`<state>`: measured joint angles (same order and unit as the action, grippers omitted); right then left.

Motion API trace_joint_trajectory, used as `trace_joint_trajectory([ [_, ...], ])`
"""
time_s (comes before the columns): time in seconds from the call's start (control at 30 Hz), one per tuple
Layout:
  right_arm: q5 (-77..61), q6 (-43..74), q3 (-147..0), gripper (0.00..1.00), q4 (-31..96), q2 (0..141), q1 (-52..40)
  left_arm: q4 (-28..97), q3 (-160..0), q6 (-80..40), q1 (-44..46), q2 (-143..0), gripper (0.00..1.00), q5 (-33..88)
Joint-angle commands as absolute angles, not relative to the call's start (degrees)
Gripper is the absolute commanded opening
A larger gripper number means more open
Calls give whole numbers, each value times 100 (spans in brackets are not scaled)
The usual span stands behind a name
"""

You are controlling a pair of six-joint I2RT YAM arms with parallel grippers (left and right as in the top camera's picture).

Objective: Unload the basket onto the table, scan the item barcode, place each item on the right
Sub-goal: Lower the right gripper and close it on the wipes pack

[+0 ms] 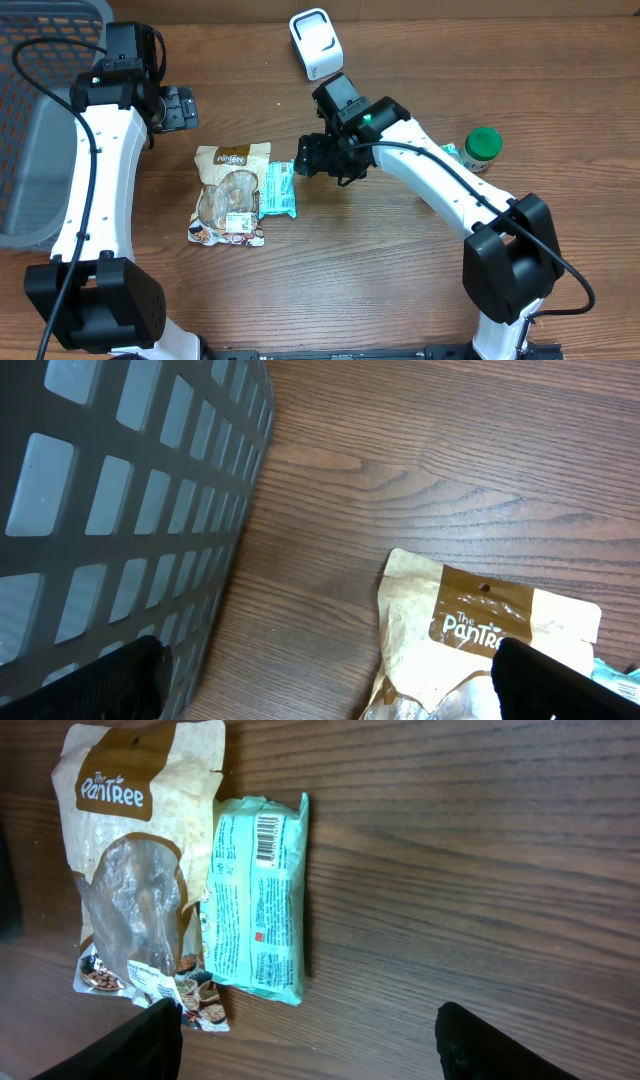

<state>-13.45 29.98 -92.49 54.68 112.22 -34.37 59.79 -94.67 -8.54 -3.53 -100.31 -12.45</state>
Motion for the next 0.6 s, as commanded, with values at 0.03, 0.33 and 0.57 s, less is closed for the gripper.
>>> trace_joint_trajectory([
  [0.03,-858,3551,-9122,77,5422,11155,-3566,5970,-9588,-770,-405,-9963,99,-1238],
  [0.33,-860,3583,-8958,76,5269,11168,-3642,5970,-9588,-770,-405,-9963,100,-1238],
  [0.57,-858,3581,-8958,75,5251,11177,-3675,5970,-9588,-770,-405,-9963,100,-1238],
])
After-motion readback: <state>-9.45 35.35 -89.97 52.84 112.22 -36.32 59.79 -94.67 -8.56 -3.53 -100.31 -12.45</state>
